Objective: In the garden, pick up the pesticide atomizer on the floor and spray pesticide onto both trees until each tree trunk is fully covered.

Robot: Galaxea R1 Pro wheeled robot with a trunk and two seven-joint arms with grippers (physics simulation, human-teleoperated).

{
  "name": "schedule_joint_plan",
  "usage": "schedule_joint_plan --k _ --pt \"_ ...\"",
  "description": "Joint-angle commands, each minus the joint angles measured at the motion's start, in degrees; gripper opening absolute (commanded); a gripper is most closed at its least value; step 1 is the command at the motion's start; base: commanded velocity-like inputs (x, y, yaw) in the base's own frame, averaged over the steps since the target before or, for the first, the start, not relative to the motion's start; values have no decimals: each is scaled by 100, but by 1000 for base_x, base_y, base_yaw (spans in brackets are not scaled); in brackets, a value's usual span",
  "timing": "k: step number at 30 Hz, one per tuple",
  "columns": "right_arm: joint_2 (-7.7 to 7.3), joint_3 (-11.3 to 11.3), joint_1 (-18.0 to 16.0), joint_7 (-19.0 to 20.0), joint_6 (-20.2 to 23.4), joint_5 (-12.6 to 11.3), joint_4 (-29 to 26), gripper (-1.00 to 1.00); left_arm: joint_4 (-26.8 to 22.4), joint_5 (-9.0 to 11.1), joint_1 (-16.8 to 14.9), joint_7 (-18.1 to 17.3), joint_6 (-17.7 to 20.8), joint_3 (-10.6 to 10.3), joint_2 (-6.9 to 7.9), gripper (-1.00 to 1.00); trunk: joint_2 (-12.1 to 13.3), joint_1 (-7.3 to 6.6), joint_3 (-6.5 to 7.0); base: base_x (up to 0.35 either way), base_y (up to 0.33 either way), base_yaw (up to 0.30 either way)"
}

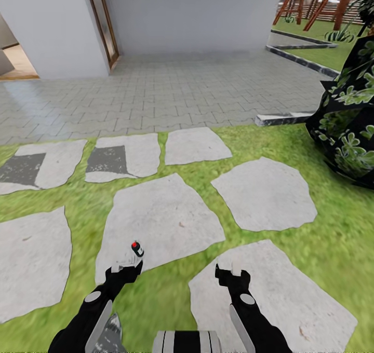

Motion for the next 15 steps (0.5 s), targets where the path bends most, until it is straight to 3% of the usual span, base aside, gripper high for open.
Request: schedule_joint_plan --k 1,15 --pt "-4 25 -2 -45 24 -51 -10 100 -8 60 -1 -4 33 -10 6 100 -2 -1 -10 0 0 0" --pt "4 54 -2 -84 24 -52 -10 100 -8 63 -1 -3 32 -10 6 100 -20 35 -333 0 0 0"
